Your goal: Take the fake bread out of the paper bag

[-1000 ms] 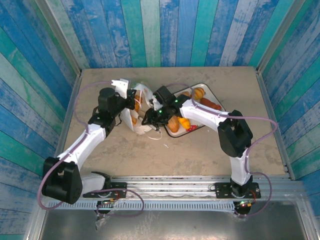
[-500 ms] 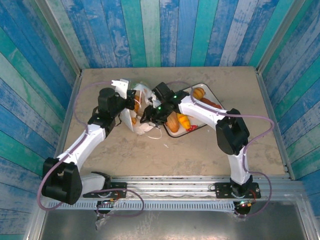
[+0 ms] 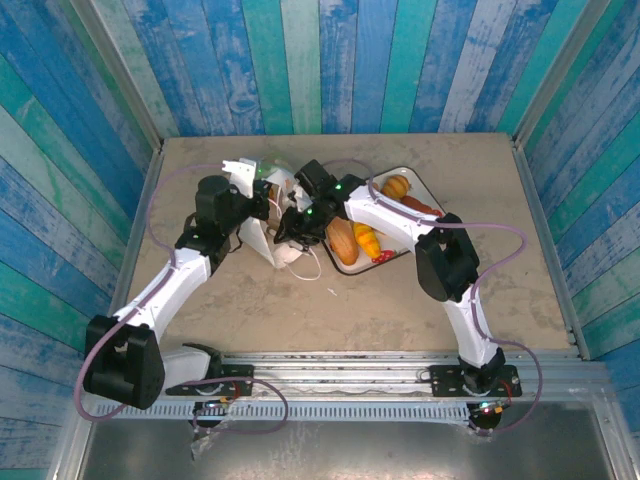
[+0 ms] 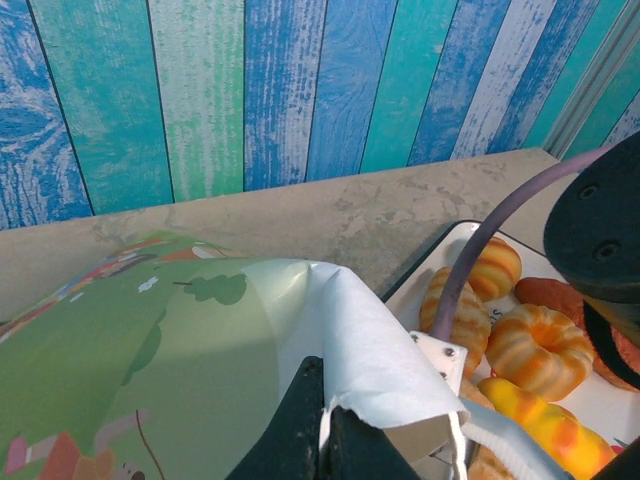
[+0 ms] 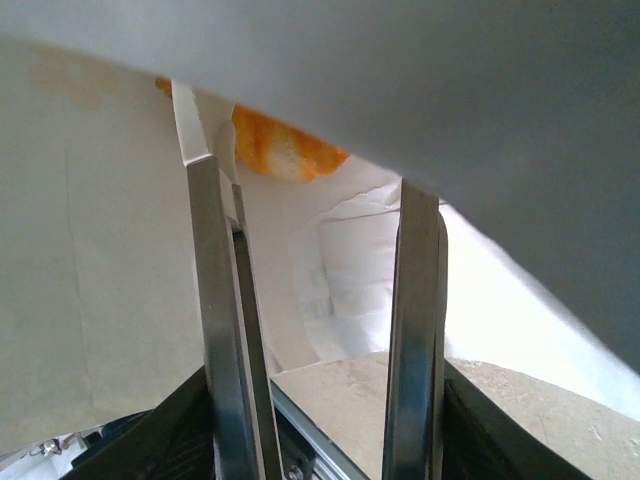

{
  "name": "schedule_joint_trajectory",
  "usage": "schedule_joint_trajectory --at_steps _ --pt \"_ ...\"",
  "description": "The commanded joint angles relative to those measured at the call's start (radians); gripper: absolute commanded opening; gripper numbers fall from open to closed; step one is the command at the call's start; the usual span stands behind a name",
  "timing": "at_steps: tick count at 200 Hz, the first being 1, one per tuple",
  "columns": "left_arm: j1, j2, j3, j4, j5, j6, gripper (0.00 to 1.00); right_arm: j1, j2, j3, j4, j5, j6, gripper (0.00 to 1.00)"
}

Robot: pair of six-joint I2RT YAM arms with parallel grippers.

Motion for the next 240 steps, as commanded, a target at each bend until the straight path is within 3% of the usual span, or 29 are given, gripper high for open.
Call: schedule_joint_trajectory --at_steps 1,89,135,205,240 --pt "-0.003 -0.032 0.019 0.073 0.049 -0.019 0.05 0.013 0.023 0.034 -0.021 -0.021 -0.014 0.53" --pt "-0.003 -0.046 0.020 0.068 0.042 -0.025 0.05 0.017 0.048 0.048 0.000 -0.032 -0.015 0.61" --pt "-0.003 -0.060 0.008 0.055 0.010 -0.014 0.05 0.017 0.032 0.045 0.000 0.003 -0.036 0.24" --pt "-0.003 -0.036 -0.015 0.058 -0.068 0.031 0.03 0.017 -0.121 -0.073 0.022 0.112 -0.088 0.03" --pt "-0.004 -0.039 -0.035 0.081 -0.114 0.062 0.02 0.017 -0.208 -0.157 0.029 0.161 -0.104 0.01"
